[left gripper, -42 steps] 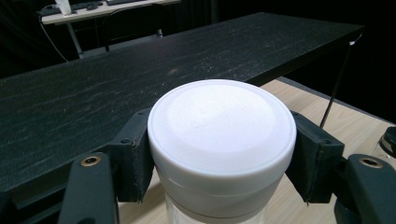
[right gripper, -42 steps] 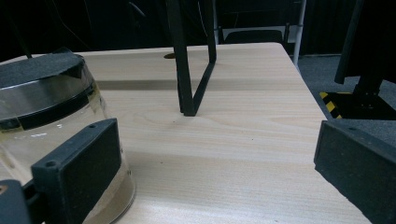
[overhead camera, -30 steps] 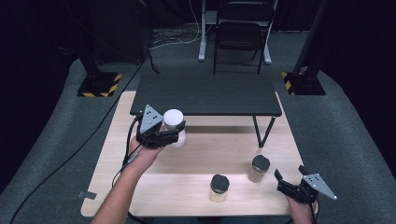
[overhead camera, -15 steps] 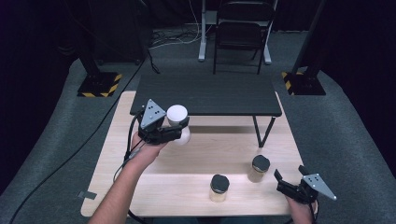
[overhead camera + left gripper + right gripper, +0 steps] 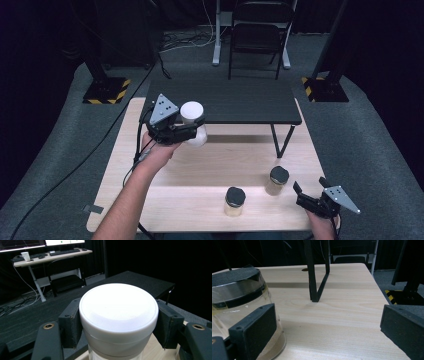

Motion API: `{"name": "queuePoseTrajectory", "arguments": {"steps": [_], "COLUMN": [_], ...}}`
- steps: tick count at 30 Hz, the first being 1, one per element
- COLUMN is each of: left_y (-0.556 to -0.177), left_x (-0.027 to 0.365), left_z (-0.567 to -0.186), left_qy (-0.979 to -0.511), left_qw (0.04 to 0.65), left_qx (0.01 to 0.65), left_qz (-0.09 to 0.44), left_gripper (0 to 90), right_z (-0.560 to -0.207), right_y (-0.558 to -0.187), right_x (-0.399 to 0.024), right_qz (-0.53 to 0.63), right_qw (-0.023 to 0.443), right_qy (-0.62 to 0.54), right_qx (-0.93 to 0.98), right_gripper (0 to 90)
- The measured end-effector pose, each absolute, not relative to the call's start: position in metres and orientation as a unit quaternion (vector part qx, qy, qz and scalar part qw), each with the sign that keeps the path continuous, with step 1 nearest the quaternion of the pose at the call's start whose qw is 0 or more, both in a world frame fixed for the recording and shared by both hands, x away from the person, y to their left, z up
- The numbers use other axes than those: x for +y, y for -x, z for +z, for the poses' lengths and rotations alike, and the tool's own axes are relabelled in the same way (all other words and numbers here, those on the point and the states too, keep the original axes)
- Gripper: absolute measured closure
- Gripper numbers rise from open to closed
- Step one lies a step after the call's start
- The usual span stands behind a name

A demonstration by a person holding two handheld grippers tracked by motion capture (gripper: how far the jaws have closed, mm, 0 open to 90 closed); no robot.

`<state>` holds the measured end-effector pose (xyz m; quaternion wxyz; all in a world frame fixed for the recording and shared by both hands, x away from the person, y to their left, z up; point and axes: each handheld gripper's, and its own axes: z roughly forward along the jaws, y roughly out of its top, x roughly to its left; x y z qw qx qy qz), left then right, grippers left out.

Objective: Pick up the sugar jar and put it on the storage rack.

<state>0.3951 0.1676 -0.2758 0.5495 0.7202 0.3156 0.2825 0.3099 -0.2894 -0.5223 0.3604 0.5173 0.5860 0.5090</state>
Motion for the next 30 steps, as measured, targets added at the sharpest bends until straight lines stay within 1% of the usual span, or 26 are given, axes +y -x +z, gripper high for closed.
{"name": "queuePoseTrajectory", "arguments": {"steps": [14,17,30], "left_y": [-0.395,-0.394,-0.398], "left_x": [0.153,0.151,0.141], "left_z": [-0.256,-0.254,-0.243], "left_qy": [-0.715,-0.709,-0.705], "left_qw": [0.552,0.56,0.562], "left_qx": [0.307,0.307,0.306], "left_qz": [0.3,0.299,0.307], "left_gripper": [33.2,33.2,33.2], "right_z": [-0.522,-0.522,-0.522], "right_y": [-0.31,-0.31,-0.309], "right_x": [-0.29,-0.29,-0.29], "right_qz": [0.51,0.512,0.512], "right_qw": [0.36,0.359,0.361], "right_qy": [-0.519,-0.52,-0.52], "right_qx": [0.583,0.582,0.58], "right_gripper": [0.0,0.0,0.0]}}
